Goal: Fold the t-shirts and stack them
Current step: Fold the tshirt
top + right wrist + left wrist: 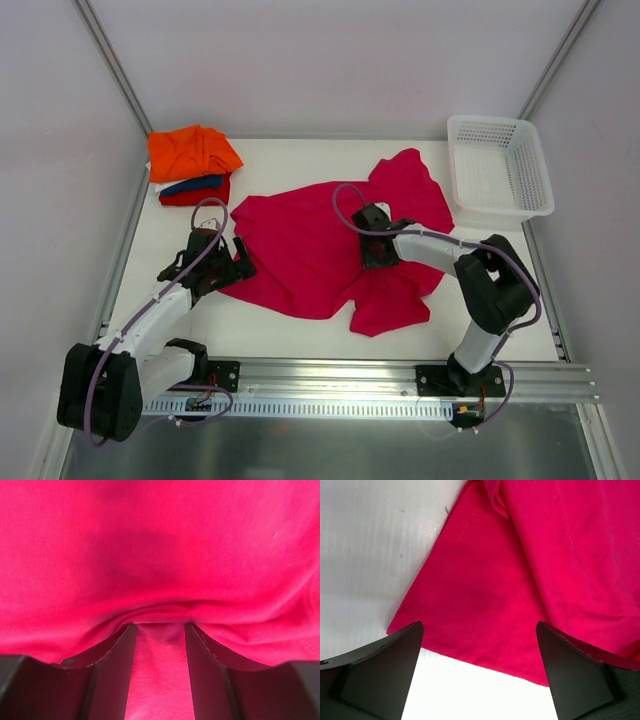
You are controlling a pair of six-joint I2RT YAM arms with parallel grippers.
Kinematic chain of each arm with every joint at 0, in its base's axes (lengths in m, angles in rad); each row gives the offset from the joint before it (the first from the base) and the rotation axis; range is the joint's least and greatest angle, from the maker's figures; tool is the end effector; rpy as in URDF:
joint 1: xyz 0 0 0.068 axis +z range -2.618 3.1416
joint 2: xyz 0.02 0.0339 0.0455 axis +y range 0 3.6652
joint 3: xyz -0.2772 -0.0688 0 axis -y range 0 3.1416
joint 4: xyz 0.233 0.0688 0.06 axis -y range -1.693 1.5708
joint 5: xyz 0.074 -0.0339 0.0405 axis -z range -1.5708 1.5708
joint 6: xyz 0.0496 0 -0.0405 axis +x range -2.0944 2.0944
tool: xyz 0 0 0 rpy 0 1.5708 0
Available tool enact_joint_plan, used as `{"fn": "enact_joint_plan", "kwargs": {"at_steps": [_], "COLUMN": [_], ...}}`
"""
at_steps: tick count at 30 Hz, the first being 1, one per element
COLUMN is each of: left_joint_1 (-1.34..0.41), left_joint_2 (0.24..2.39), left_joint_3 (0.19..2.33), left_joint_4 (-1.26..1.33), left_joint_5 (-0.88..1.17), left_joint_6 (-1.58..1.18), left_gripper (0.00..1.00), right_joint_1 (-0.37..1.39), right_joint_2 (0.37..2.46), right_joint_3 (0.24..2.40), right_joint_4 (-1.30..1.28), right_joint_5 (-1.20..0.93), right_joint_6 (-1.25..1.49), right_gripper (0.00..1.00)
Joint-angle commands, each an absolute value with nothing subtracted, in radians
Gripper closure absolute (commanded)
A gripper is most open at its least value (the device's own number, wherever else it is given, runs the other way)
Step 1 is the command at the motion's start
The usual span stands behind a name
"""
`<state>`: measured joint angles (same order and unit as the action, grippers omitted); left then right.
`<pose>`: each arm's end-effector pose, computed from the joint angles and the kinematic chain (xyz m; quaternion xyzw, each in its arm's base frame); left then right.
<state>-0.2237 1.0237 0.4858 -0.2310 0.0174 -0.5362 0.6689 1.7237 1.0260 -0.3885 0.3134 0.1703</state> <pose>0.1904 -0.0442 0.1965 -0.1399 0.9100 -0.1522 0.3595 0.2729 0.1962 0.1765 -0.2003 0.9385 -0.0418 0.2782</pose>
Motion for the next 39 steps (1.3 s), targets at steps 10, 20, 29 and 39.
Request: {"fn": "enact_joint_plan", "kwargs": {"at_steps": [10, 20, 29, 39], "left_joint_1": [-0.233, -0.233, -0.233, -0.233], "left_joint_2": [0.994, 1.019, 1.020, 1.008], "left_joint_3": [0.505, 0.515, 0.476, 0.410], "left_joint_4": [-0.232, -0.232, -0.233, -0.232], "left_joint_5": [0.006, 0.006, 0.006, -0.018], "left_joint_6": [-0.529, -0.520, -0.529, -0.543], "left_gripper": [0.02, 0.02, 0.02, 0.04], "right_joint_1": [0.549, 0.491, 0.494, 0.509], "right_joint_2": [1.862, 1.994, 1.878, 1.580], "right_joint_3": [1.198, 1.365, 1.321, 1.172], "right_joint_4": [-0.411, -0.434, -0.445, -0.471], "right_joint_5": [0.304, 0.268, 0.242, 0.275], "right_joint_6": [0.092, 0.048, 0.061, 0.060], "right_gripper": [0.53, 0.53, 0.53, 0.52]}}
